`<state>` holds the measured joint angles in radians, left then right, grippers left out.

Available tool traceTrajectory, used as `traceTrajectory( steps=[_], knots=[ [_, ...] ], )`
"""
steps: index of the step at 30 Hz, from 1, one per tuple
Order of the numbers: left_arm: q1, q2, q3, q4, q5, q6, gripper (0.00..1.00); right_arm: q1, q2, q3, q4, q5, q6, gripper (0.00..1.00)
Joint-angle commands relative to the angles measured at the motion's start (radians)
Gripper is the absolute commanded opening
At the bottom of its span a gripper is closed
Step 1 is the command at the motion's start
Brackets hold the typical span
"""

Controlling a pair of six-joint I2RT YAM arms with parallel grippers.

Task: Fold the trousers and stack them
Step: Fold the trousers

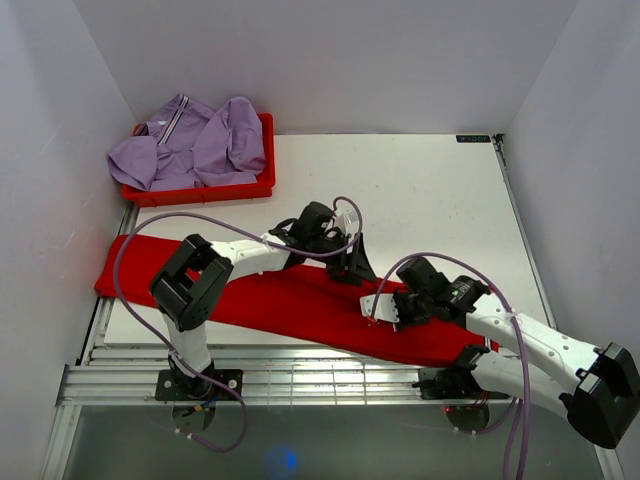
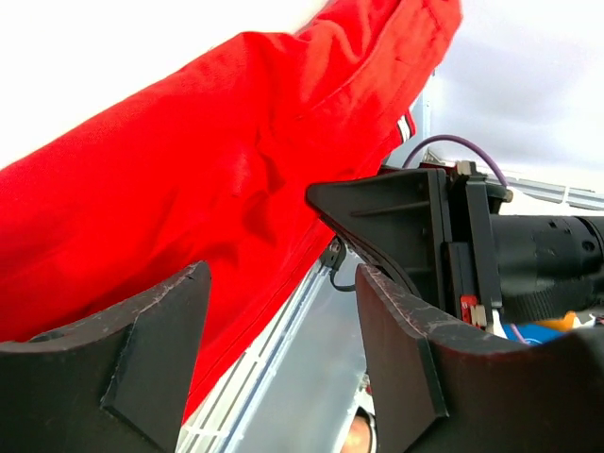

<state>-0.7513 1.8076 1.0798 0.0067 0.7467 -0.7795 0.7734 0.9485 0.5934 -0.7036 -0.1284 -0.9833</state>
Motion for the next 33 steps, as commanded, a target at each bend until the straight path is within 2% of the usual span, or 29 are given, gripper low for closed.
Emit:
traceTrajectory(
  steps=[1,13,18,19,20,21,22,23,24,27,29,32,33],
  knots=[
    [-0.028,0.010,0.035,0.033,0.029,-0.046,0.73,0.029,-0.002,-0.017,-0.030,-0.005,0.018,0.08],
    [-0.068,0.136,0.065,0.041,-0.021,-0.147,0.74,0.058,0.015,-0.041,-0.036,-0.016,0.024,0.08],
    [-0.074,0.162,0.077,0.110,-0.058,-0.185,0.63,0.058,0.015,-0.037,-0.036,-0.014,0.029,0.08],
    [-0.074,0.168,0.086,0.122,-0.063,-0.185,0.54,0.058,0.012,-0.034,-0.039,-0.011,0.035,0.08],
    [-0.074,0.177,0.098,0.134,-0.061,-0.194,0.47,0.058,0.009,-0.033,-0.039,-0.002,0.038,0.14],
    [-0.072,0.180,0.104,0.150,-0.058,-0.202,0.41,0.058,0.003,-0.032,-0.039,0.004,0.040,0.29],
    [-0.071,0.186,0.117,0.154,-0.059,-0.202,0.29,0.058,-0.005,-0.030,-0.037,0.016,0.041,0.38],
    [-0.071,0.193,0.133,0.165,-0.060,-0.204,0.23,0.059,-0.011,-0.029,-0.034,0.050,0.049,0.56],
    [-0.065,0.193,0.137,0.203,-0.047,-0.210,0.20,0.056,-0.028,-0.027,-0.030,0.064,0.052,0.94],
    [-0.043,0.191,0.154,0.263,-0.040,-0.222,0.08,0.053,-0.082,-0.023,-0.037,0.113,0.077,0.91],
    [-0.028,0.193,0.166,0.277,-0.046,-0.216,0.00,0.047,-0.112,-0.018,-0.043,0.122,0.086,0.97],
    [0.001,0.208,0.184,0.309,-0.059,-0.202,0.00,0.023,-0.140,-0.015,-0.072,0.119,0.090,0.86],
    [0.015,0.213,0.196,0.315,-0.064,-0.187,0.00,-0.009,-0.136,-0.015,-0.079,0.112,0.092,0.78]
  ],
)
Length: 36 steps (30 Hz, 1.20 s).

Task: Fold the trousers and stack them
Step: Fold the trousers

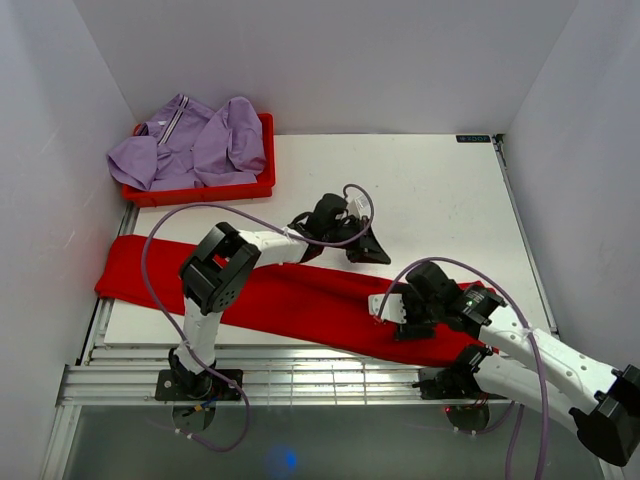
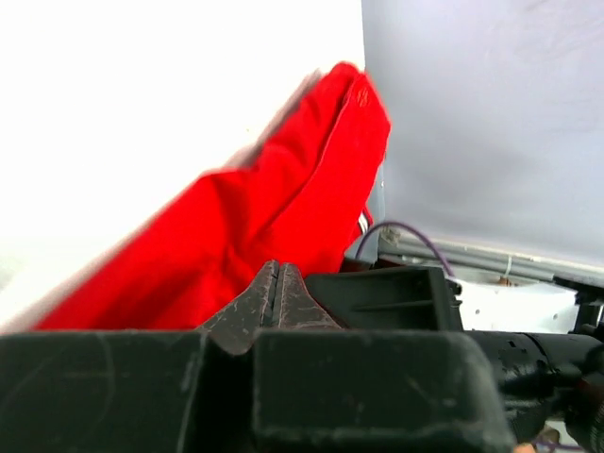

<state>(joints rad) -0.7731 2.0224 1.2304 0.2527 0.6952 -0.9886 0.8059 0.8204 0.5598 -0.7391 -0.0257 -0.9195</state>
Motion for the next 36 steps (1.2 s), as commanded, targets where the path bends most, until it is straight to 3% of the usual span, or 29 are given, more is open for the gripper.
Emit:
traceTrajectory(
  steps=[1,3,4,6,7,8,10,17,23,25,27,36],
  knots=[
    [0.043,0.015,0.053,0.066,-0.014,0.028,0.00,-0.062,-0.004,0.018,-0.048,0.001,0.027,0.74],
    [0.063,0.027,0.072,0.027,0.004,0.028,0.00,-0.149,0.017,0.026,-0.066,-0.039,-0.007,0.72],
    [0.064,0.021,0.072,-0.012,0.016,0.030,0.06,-0.184,0.026,0.034,-0.071,-0.074,-0.021,0.72],
    [0.060,-0.014,0.035,-0.039,0.015,0.045,0.30,-0.268,0.068,0.073,-0.081,-0.101,-0.041,0.78],
    [0.055,-0.036,0.006,-0.056,0.007,0.048,0.49,-0.287,0.083,0.090,-0.086,-0.117,-0.050,0.81],
    [0.052,-0.071,-0.040,-0.069,0.004,0.051,0.53,-0.300,0.100,0.106,-0.088,-0.141,-0.054,0.86],
    [0.037,-0.086,-0.055,-0.137,-0.016,0.073,0.58,-0.306,0.138,0.130,-0.079,-0.158,-0.077,0.90],
    [-0.014,-0.083,-0.074,-0.173,-0.042,0.054,0.61,-0.306,0.237,0.129,-0.046,-0.210,-0.117,0.88],
    [-0.029,-0.047,-0.074,-0.190,-0.091,0.004,0.66,-0.300,0.253,0.108,-0.026,-0.241,-0.134,0.69],
    [-0.031,-0.025,-0.068,-0.178,-0.109,-0.024,0.69,-0.289,0.246,0.094,-0.022,-0.252,-0.148,0.29],
    [-0.035,-0.007,-0.059,-0.156,-0.109,-0.047,0.69,-0.266,0.220,0.062,-0.019,-0.252,-0.166,0.10],
    [-0.066,0.079,0.009,-0.106,-0.080,-0.102,0.66,-0.215,0.184,-0.008,-0.042,-0.229,-0.179,0.08]
  ],
)
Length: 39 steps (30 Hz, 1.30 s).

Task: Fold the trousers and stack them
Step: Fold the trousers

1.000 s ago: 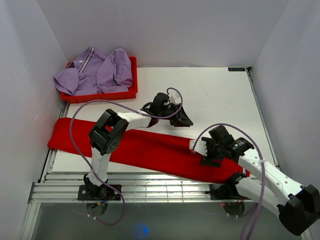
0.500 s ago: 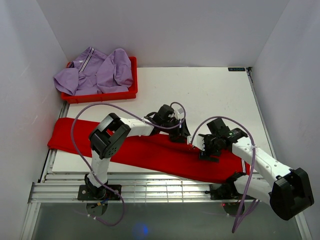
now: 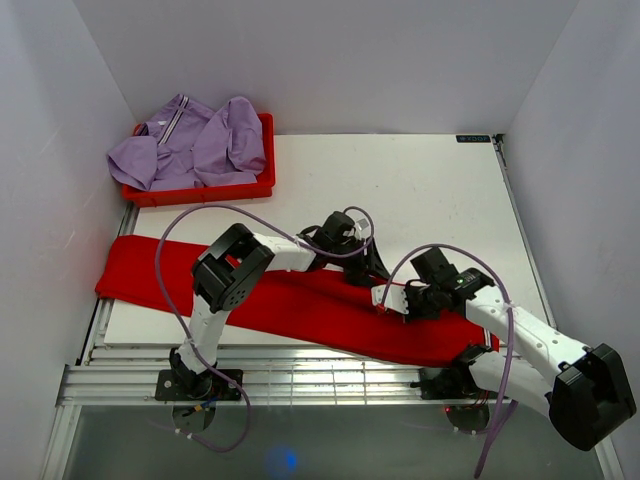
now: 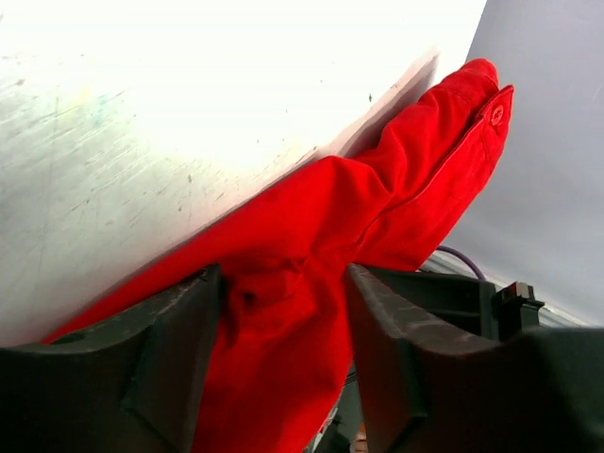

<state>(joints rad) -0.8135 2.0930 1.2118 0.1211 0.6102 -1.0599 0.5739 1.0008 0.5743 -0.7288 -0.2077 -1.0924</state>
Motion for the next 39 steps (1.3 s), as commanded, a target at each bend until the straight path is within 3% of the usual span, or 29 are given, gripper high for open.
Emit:
traceTrajectory(
  steps=[1,4,10,11,16,17,18,25,31,39],
  knots=[
    [-0.029,0.010,0.028,0.034,0.010,-0.037,0.62,0.018,0.004,-0.022,-0.050,-0.048,-0.001,0.08],
    [-0.033,0.019,0.020,0.110,0.034,-0.081,0.48,0.029,0.012,-0.030,-0.050,-0.053,0.011,0.08],
    [-0.032,0.015,0.037,0.222,0.057,-0.117,0.09,0.034,0.013,-0.024,-0.043,-0.019,0.042,0.08],
    [-0.023,0.010,0.040,0.233,0.056,-0.120,0.00,0.034,0.006,-0.021,-0.044,-0.012,0.048,0.19],
    [0.031,0.010,0.078,0.267,0.036,-0.101,0.00,0.034,-0.074,-0.042,-0.044,0.060,0.060,0.68],
    [0.042,0.015,0.087,0.270,0.030,-0.094,0.00,0.034,-0.111,-0.047,-0.043,0.070,0.060,0.87],
    [0.057,0.018,0.095,0.270,0.017,-0.085,0.00,0.034,-0.125,-0.057,-0.041,0.080,0.060,0.91],
    [0.135,0.102,0.152,0.295,-0.023,-0.005,0.00,-0.052,-0.154,0.001,-0.057,0.093,0.092,0.88],
    [0.201,0.203,0.252,0.321,0.016,0.081,0.00,-0.354,-0.048,0.165,-0.103,-0.068,0.052,0.85],
    [0.254,0.286,0.406,0.338,0.046,0.201,0.00,-0.824,0.264,0.418,-0.230,-0.321,0.121,0.84]
  ],
)
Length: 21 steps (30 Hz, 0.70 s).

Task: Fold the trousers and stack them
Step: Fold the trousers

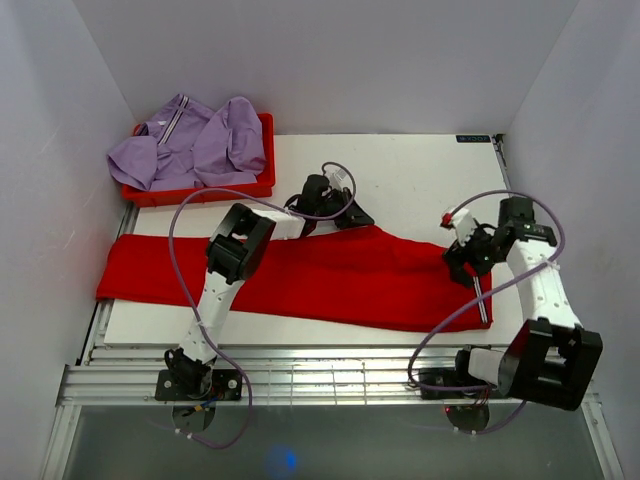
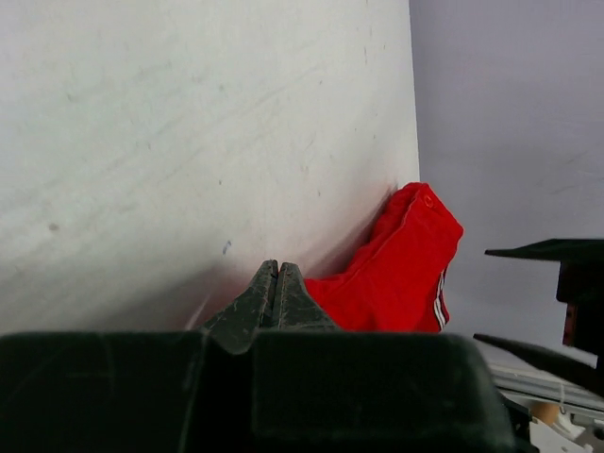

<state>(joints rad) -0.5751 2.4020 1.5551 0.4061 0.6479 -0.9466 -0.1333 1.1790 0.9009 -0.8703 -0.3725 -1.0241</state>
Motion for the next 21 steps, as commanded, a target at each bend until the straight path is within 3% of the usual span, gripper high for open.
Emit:
traceTrajectory(
  steps=[1,5,10,14,21],
  knots=[
    [0.017,-0.020,0.066,0.054,0.012,0.094,0.00,-0.152,0.120,0.116,-0.093,-0.175,0.071,0.84],
    [0.023,-0.009,0.066,0.053,0.016,0.104,0.00,-0.282,0.293,0.226,-0.099,-0.253,0.191,0.84],
    [0.034,-0.004,0.062,0.059,0.001,0.117,0.00,-0.319,0.413,0.265,-0.046,-0.307,0.324,0.83],
    [0.040,-0.001,0.065,0.059,-0.002,0.124,0.00,-0.319,0.444,0.225,0.034,-0.315,0.372,0.74],
    [0.046,0.002,0.063,0.059,-0.008,0.127,0.00,-0.319,0.450,0.151,0.139,-0.227,0.413,0.68]
  ],
)
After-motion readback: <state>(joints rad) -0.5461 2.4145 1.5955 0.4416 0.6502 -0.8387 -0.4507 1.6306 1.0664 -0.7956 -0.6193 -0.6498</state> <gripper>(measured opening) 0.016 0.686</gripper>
